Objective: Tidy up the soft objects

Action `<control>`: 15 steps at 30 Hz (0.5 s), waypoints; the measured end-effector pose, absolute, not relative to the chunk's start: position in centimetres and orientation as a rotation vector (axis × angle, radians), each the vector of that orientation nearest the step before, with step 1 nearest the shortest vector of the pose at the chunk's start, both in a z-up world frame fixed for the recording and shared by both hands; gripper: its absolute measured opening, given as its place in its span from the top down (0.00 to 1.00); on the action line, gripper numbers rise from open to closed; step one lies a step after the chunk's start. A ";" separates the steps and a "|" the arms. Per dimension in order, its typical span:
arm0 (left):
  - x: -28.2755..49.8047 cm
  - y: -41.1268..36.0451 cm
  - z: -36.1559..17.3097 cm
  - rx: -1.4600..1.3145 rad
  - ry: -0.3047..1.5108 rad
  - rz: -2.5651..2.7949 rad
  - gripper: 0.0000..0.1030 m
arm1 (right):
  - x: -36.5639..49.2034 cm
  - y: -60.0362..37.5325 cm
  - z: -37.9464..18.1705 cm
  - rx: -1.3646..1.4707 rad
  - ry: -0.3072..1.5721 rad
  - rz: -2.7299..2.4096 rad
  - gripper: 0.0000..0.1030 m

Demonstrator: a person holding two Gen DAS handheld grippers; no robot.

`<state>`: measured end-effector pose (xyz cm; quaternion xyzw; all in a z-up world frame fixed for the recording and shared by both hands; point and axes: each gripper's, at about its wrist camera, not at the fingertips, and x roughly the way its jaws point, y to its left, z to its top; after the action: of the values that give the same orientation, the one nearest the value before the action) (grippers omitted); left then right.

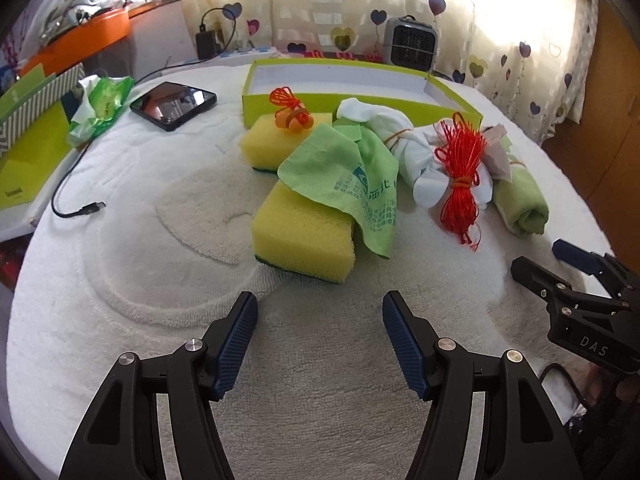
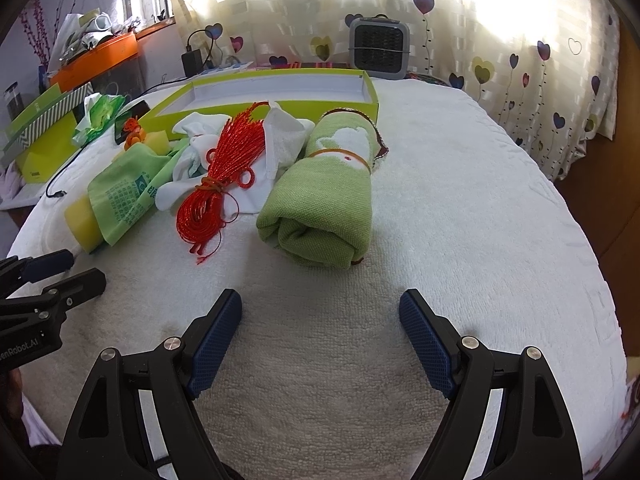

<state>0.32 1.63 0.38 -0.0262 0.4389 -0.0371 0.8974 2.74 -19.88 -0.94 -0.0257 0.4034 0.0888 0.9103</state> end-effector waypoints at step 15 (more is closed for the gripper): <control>2.9 2.6 1.6 -0.027 0.887 -0.088 0.38 | 5.3 -21.0 0.9 0.015 0.798 0.202 0.21</control>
<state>2.92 2.61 1.56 -0.0132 0.4291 -0.0423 0.9022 5.34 -21.00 0.86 0.0072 0.3878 0.0982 0.9165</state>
